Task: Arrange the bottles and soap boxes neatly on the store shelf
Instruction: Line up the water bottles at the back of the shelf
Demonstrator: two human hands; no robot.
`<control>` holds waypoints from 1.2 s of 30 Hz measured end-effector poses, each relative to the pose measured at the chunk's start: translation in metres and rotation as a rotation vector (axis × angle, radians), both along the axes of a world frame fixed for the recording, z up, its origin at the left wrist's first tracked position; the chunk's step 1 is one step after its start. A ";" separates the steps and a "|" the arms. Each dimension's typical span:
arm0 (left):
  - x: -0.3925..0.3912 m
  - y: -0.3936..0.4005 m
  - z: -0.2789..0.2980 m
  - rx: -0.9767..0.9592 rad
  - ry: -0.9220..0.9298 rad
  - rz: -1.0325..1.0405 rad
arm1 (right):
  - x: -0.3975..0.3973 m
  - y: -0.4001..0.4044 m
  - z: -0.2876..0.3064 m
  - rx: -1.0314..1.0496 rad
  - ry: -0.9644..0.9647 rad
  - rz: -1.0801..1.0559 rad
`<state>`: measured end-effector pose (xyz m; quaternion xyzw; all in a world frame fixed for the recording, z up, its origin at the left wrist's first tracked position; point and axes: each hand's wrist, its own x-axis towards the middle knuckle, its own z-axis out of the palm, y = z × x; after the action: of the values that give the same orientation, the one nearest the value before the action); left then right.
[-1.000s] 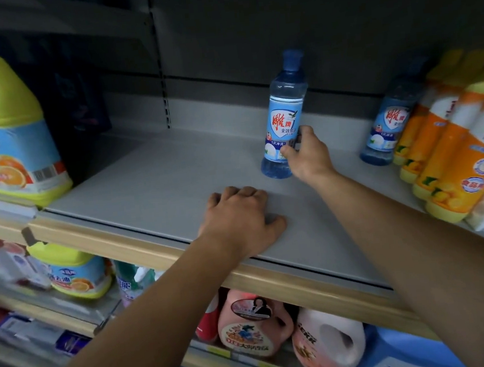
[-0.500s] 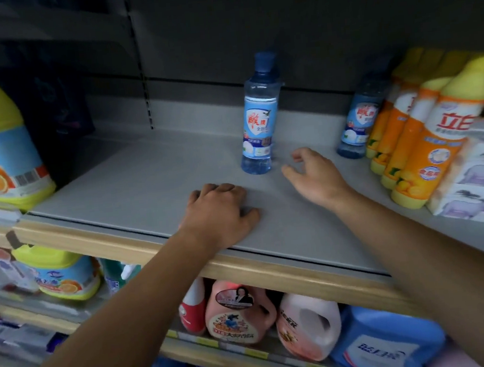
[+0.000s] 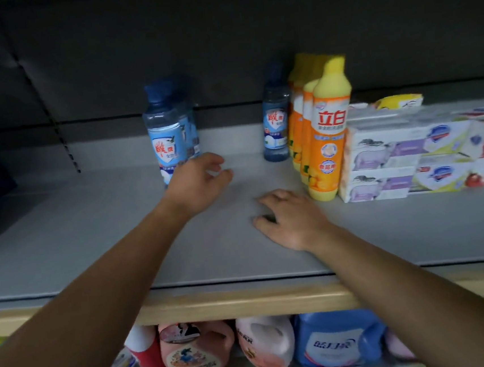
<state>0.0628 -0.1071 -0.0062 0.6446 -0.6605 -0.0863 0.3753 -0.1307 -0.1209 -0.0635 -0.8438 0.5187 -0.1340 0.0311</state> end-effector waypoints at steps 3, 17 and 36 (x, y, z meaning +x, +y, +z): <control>-0.019 -0.043 0.013 0.020 0.038 -0.019 | -0.002 -0.003 -0.002 0.028 -0.037 -0.004; -0.073 -0.197 0.021 0.094 0.320 -0.044 | -0.002 -0.004 -0.004 0.045 -0.090 0.015; -0.079 -0.190 0.023 0.002 0.438 -0.160 | -0.001 -0.006 -0.006 0.028 -0.094 0.009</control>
<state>-0.0157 -0.2974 0.0169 0.5564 -0.6123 -0.2544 0.5008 -0.1322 -0.1271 -0.0691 -0.8385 0.5145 -0.1661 0.0681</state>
